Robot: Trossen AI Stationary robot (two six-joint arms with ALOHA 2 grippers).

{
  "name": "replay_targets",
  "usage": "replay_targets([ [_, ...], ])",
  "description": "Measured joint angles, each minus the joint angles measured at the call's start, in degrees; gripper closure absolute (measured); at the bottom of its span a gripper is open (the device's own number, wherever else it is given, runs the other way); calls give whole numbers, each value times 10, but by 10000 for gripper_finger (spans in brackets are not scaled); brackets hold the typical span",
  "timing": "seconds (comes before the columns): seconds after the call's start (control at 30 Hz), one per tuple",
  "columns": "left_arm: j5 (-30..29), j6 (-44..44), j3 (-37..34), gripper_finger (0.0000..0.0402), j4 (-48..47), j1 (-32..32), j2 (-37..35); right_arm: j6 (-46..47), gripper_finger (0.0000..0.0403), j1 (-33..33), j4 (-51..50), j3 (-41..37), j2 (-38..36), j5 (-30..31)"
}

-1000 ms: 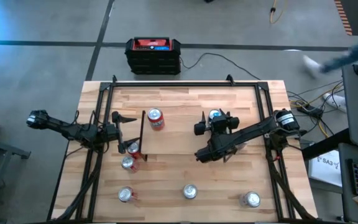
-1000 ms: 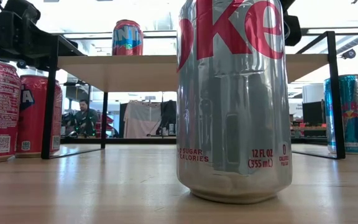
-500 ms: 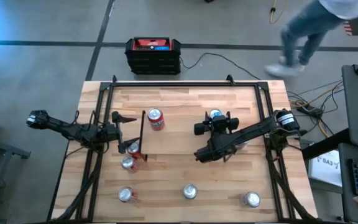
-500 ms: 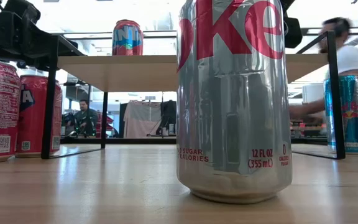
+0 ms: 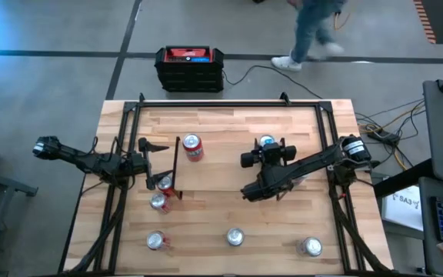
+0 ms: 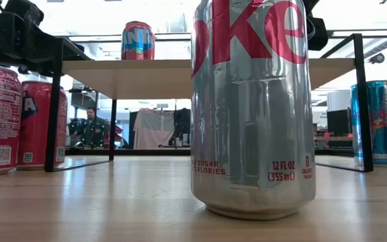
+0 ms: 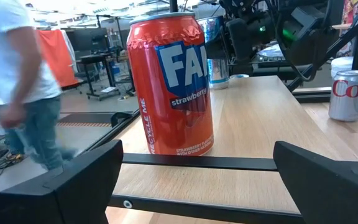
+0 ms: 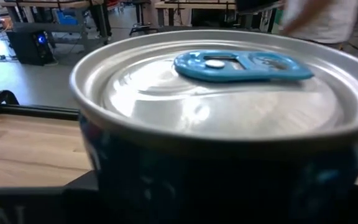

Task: Place canned beverage on shelf
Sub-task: Put the top blue soda can on the shelf

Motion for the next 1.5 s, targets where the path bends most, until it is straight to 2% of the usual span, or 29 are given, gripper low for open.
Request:
replay_targets([
  [0.67, 0, 0, 0, 2, 0, 0, 0, 1, 198, -29, -11, -5, -25, -42],
  [1.23, 0, 0, 0, 2, 0, 0, 0, 1, 197, -31, -12, -18, -28, -36],
  [1.5, 0, 0, 0, 2, 0, 0, 0, 9, 171, -26, -10, -18, -28, -51],
])
